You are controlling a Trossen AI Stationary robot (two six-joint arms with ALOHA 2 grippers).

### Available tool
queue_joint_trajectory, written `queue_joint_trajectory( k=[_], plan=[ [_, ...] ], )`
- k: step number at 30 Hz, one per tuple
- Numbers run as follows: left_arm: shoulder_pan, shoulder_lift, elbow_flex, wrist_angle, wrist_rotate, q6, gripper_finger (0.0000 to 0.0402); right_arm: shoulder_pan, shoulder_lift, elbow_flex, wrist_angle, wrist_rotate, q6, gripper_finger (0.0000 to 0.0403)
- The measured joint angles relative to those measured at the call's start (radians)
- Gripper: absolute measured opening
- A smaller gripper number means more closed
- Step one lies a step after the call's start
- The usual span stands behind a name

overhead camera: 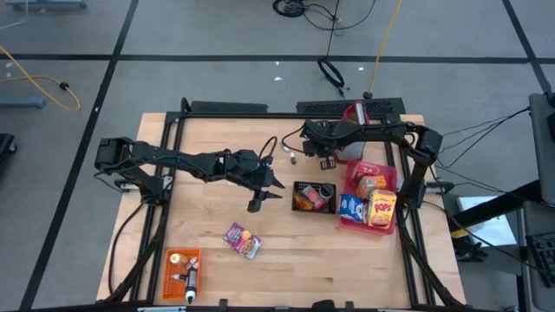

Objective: Pick & Place Kitchen Items
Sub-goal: Put the small purple food coloring bottle into the orange bin

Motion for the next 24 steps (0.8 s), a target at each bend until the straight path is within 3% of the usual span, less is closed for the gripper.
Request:
queue_joint_trajectory(
  k=[19,24],
  plan=[
    [0.0,0.0,0.0,-0.001,0.0,0.01,0.0152,0.007,0.005,-0.001,-0.008,-0.049,-0.007,0.0074],
    [0.0,0.0,0.0,-0.001,0.0,0.01,0.0152,0.014,0.005,-0.001,-0.006,-0.05,-0.001,0.0102]
  ],
)
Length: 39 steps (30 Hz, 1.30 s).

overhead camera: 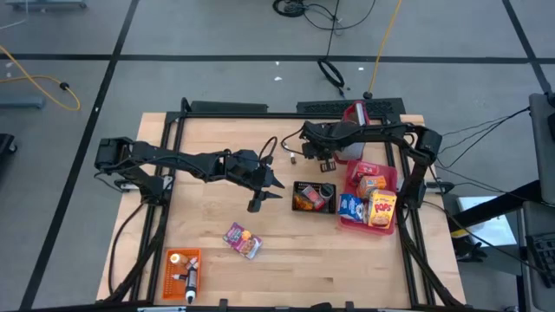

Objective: Pick & Place Kitchen Items
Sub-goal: Put the small purple food coloring bottle into the orange bin

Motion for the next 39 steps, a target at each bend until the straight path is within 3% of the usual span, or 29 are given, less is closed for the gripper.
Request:
queue_joint_trajectory(
  k=[7,13,20,27,39],
  plan=[
    [0.0,0.0,0.0,0.0,0.0,0.0,0.0152,0.003,0.0,-0.008,0.013,-0.002,0.008,0.0155],
    [0.0,0.0,0.0,0.0,0.0,-0.001,0.0152,-0.001,0.001,-0.058,0.086,-0.003,-0.006,0.0168],
    [0.0,0.0,0.0,0.0,0.0,0.014,0.0152,-0.004,-0.004,-0.113,0.126,0.0,-0.032,0.0136],
    [0.0,0.0,0.0,0.0,0.0,0.013,0.0152,-0.003,-0.007,-0.116,0.132,0.017,-0.017,0.0041],
    [0.0,0.0,0.0,0.0,0.0,0.004,0.0152,0.065,-0.068,-0.119,0.117,0.105,0.069,0.0037]
  ],
)
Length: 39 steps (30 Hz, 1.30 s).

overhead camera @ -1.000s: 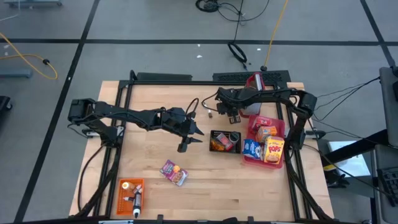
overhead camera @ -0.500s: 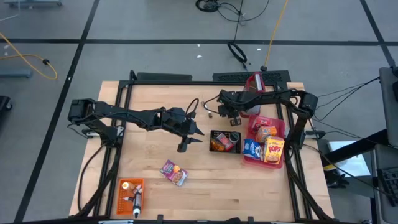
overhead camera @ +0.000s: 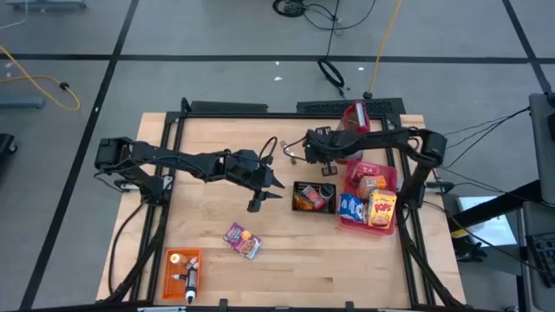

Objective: Pick & Place Kitchen Items
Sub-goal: Put the small purple food coloring bottle into the orange bin

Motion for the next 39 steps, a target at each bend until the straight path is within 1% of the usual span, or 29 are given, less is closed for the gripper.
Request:
queue_joint_trajectory(
  k=[2,5,11,15,17,19,22,25,30,32,36,39],
  plan=[
    [0.0,0.0,0.0,0.0,-0.008,-0.021,0.0152,0.02,-0.043,0.001,0.006,-0.001,0.033,0.0037],
    [-0.001,0.0,0.0,0.0,-0.049,-0.053,0.0152,0.053,-0.116,0.001,0.013,-0.003,0.089,0.0038],
    [0.0,0.0,0.0,0.011,-0.102,-0.09,0.0152,0.136,-0.293,0.003,0.07,-0.007,0.235,0.0038],
    [0.0,0.0,0.0,0.056,-0.103,-0.097,0.0152,0.192,-0.4,0.003,0.15,-0.081,0.346,0.0038],
    [0.0,0.0,0.0,0.085,-0.104,-0.097,0.0152,0.22,-0.438,0.003,0.205,-0.129,0.393,0.0038],
    [-0.001,0.0,0.0,0.119,-0.104,-0.095,0.0152,0.25,-0.466,0.003,0.247,-0.154,0.433,0.0038],
    [-0.005,0.0,0.0,0.175,-0.104,-0.091,0.0152,0.3,-0.488,0.003,0.318,-0.162,0.487,0.0038],
    [-0.015,0.0,0.0,0.244,-0.106,-0.056,0.0152,0.35,-0.492,0.003,0.372,-0.161,0.522,0.0038],
    [-0.039,0.0,0.0,0.358,-0.106,0.01,0.0152,0.425,-0.484,0.003,0.449,-0.16,0.528,0.0038],
    [-0.047,0.0,0.0,0.398,-0.125,0.017,0.0152,0.451,-0.483,0.003,0.477,-0.16,0.528,0.0038],
    [-0.055,0.0,0.0,0.423,-0.187,0.017,0.0152,0.483,-0.484,0.003,0.51,-0.141,0.524,0.0038],
    [-0.055,0.0,0.0,0.423,-0.194,0.016,0.0152,0.498,-0.484,0.003,0.526,-0.137,0.523,0.0038]
  ],
)
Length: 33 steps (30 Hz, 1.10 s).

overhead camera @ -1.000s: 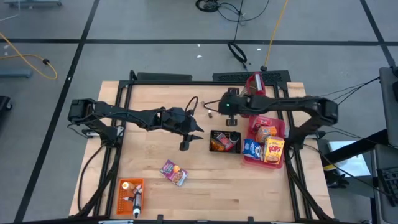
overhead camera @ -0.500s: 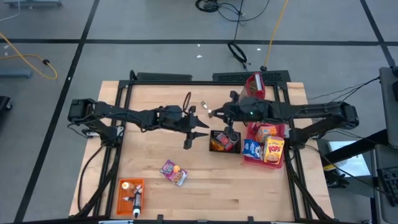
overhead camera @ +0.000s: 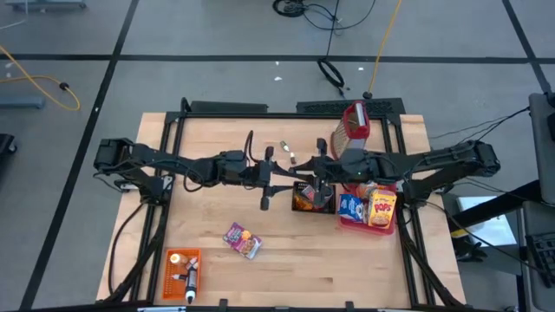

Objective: Pick & Place Kitchen Items
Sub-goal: Put the small purple food coloring bottle into the orange bin

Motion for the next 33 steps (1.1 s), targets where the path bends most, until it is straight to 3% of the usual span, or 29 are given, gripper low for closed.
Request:
queue_joint_trajectory(
  k=[14,21,33],
  plan=[
    [-0.001,0.0,-0.002,0.014,-0.022,-0.005,0.0152,0.006,0.032,0.001,0.031,-0.025,-0.001,0.0038],
    [-0.004,0.002,-0.001,0.055,0.02,-0.008,0.0147,0.004,0.085,0.0,0.072,-0.019,-0.026,0.0038],
    [-0.003,-0.001,0.001,0.04,0.054,-0.01,0.0049,-0.003,0.076,0.001,0.082,-0.02,-0.038,0.0039]
  ],
)
